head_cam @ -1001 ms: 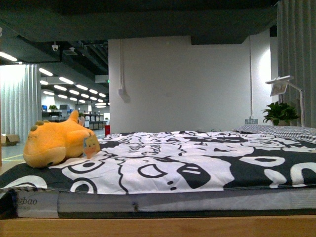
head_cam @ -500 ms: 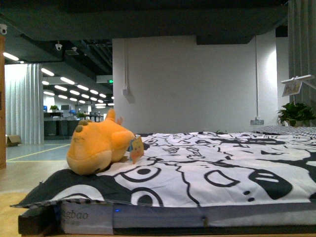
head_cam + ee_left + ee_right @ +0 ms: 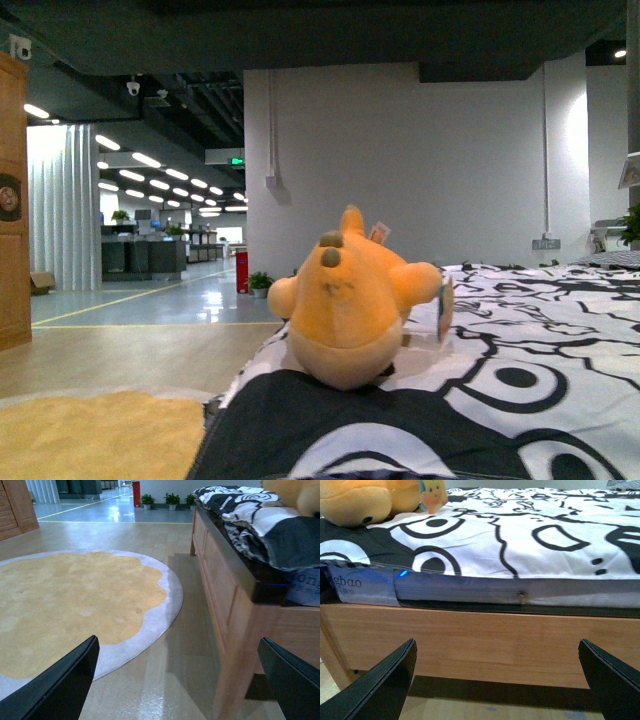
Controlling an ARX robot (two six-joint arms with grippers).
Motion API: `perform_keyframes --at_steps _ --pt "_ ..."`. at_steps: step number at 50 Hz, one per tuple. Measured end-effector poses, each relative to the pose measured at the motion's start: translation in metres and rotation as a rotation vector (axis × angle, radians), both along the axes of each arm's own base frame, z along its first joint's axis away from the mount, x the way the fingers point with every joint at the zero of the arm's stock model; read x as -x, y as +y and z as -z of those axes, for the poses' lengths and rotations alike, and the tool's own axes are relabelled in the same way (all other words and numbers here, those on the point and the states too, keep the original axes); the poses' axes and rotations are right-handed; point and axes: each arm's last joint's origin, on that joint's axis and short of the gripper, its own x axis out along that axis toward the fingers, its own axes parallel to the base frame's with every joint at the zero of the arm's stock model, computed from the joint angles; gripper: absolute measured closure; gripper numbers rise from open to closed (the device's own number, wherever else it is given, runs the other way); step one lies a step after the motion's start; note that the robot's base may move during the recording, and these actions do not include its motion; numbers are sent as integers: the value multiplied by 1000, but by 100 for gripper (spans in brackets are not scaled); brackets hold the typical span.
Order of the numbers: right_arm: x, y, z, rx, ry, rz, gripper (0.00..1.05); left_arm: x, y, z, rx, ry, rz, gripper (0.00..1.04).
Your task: Put away toys
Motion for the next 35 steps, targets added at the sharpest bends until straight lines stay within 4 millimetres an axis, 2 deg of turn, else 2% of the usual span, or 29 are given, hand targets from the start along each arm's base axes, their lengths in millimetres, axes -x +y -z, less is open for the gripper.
perform_keyframes --at_steps 20,23,28,35 --pt "0 0 0 0 0 0 7 0 0 0 0 0 -1 6" --pt "-2 -1 -2 -32 -1 -125 7 0 0 0 0 0 -1 6" --pt "-9 -10 -15 -88 -22 -274 7 0 0 0 0 0 0 6" --pt "-24 -19 -48 -88 -89 -335 7 0 0 0 0 0 0 6"
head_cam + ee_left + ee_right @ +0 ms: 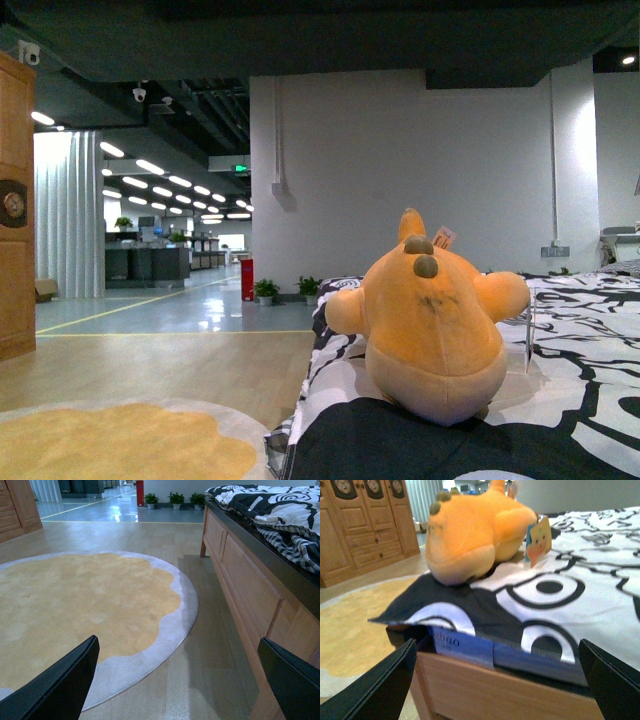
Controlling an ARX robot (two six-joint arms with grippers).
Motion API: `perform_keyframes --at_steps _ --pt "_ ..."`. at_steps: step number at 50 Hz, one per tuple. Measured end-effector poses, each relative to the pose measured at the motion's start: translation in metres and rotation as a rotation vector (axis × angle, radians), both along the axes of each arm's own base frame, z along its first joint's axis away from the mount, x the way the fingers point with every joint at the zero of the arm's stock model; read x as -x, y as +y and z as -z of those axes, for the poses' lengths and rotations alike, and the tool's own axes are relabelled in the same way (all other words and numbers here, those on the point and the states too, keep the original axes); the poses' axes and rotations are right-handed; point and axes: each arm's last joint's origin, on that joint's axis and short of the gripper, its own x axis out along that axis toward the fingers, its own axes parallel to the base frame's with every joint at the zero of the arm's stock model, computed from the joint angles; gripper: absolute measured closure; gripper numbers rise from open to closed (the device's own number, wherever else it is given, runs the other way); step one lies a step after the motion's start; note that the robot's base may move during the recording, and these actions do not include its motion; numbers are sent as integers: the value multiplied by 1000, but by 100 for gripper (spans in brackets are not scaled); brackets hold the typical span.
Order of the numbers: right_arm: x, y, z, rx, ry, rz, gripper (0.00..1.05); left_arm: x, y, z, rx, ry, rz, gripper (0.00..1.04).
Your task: Put away toys
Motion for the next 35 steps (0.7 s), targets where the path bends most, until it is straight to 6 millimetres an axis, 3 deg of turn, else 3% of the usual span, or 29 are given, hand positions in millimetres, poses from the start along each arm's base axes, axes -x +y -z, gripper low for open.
perform_keyframes --at_steps 7,16,19,27,30,35 --pt "-34 7 -45 -16 -39 -19 7 0 0 0 0 0 0 6" --pt "-68 45 -91 -7 -84 -84 7 0 0 0 0 0 0 6" --pt "-81 66 -105 0 -82 -112 7 0 0 0 0 0 0 6" --pt "-107 109 -126 20 -49 -161 7 0 0 0 0 0 0 6" --pt "-123 133 -134 48 -34 -167 7 0 0 0 0 0 0 6" --pt "-145 156 -141 74 -31 -135 7 0 0 0 0 0 0 6"
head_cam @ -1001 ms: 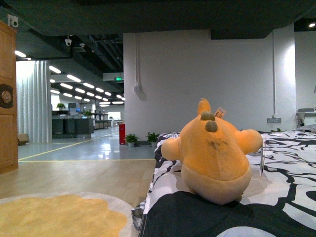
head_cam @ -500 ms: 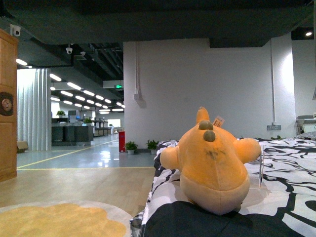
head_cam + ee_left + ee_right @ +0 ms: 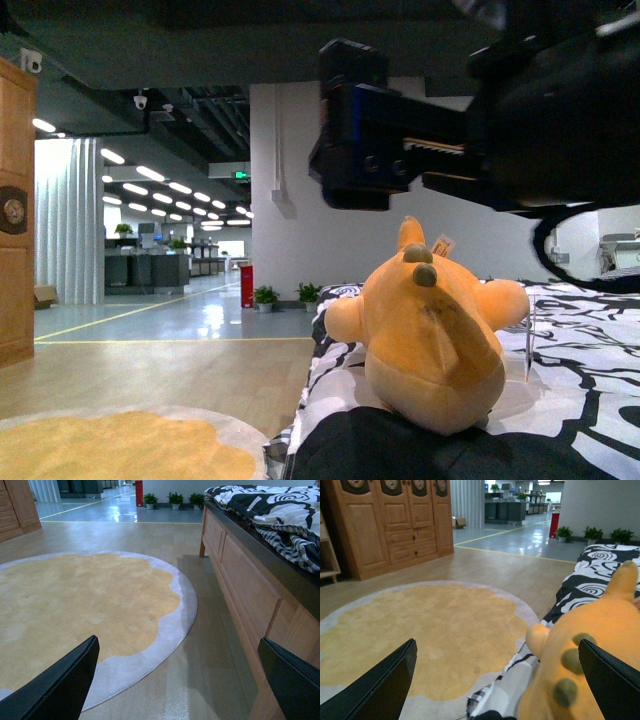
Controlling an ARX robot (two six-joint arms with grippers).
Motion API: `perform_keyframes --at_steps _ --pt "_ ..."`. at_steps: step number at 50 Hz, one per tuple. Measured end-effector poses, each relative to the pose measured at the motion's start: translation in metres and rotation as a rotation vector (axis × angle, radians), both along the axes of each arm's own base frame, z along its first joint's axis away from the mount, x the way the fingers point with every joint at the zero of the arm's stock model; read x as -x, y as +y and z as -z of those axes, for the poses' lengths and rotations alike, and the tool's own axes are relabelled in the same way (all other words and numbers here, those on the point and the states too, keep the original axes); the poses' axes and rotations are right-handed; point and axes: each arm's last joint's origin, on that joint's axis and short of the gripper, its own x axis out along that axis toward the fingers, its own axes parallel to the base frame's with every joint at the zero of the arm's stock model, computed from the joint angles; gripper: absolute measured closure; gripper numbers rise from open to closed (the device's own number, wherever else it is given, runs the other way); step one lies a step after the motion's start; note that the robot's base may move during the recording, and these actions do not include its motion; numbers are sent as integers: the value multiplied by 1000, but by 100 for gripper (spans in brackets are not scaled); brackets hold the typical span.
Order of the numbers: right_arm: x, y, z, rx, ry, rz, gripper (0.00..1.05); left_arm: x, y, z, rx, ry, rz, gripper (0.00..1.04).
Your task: Put away toys
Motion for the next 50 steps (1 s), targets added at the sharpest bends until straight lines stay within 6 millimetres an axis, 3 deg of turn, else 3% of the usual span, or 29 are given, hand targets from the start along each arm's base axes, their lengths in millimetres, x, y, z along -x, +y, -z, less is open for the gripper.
perform_keyframes --at_steps 12,25,41,50 --pt "-43 16 7 52 17 148 7 0 0 0 0 0 0 6" --pt "-70 7 31 96 59 280 7 0 0 0 0 0 0 6" --pt "-72 2 74 165 144 295 7 0 0 0 0 0 0 6" --pt "-70 1 84 183 154 299 7 0 0 0 0 0 0 6"
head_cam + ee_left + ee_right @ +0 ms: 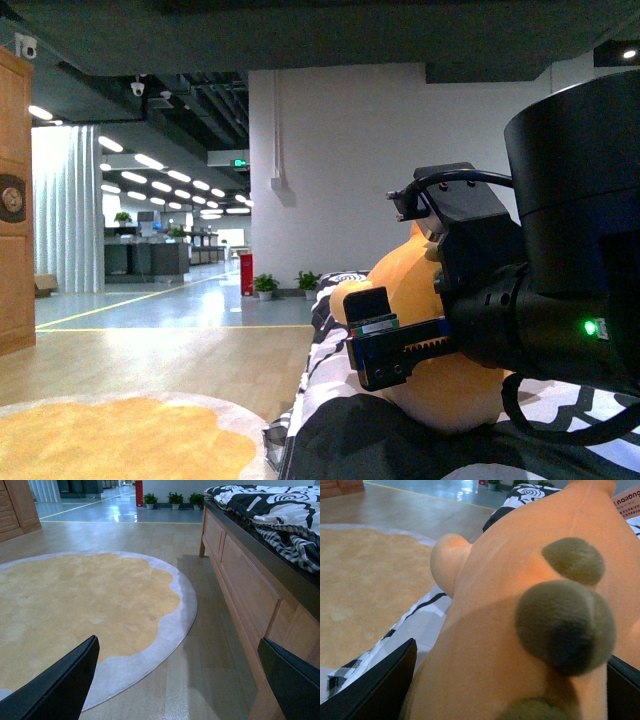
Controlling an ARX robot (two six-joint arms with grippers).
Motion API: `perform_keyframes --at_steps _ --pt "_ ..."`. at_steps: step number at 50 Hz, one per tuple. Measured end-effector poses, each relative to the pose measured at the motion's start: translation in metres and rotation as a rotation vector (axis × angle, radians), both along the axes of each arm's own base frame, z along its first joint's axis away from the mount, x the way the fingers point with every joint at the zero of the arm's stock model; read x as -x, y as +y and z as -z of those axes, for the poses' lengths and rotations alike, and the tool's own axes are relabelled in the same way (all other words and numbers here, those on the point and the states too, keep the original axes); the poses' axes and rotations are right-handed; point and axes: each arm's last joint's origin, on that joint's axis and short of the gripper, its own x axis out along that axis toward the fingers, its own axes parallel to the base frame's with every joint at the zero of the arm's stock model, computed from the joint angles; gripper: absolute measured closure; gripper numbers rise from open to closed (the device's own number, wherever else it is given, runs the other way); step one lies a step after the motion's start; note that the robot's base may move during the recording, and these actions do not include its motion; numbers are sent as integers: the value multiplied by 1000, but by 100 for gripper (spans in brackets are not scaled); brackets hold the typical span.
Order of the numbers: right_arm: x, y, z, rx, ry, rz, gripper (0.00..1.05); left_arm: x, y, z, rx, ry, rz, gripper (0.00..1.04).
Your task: Put away toys
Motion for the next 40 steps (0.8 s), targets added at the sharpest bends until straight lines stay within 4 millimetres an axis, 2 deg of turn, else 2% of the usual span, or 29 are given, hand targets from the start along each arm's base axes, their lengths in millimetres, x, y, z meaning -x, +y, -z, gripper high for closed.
perform_keyframes --at_steps 3,10,15,20,29,33,40 --pt "0 -1 1 -4 -9 11 7 0 0 0 0 0 0 6" --pt "2 -2 2 -4 -16 29 28 0 0 0 0 0 0 6" --pt "6 -3 -5 -14 -24 17 47 0 0 0 0 0 0 6" --pt "11 -3 -13 -24 -40 -8 60 0 0 0 0 0 0 6" --pt "27 -4 -37 -62 -89 -87 84 0 0 0 0 0 0 6" --pt "38 -7 -55 -95 -126 -134 94 0 0 0 0 0 0 6" --pt "59 -19 -86 -142 -196 -200 98 0 0 0 0 0 0 6"
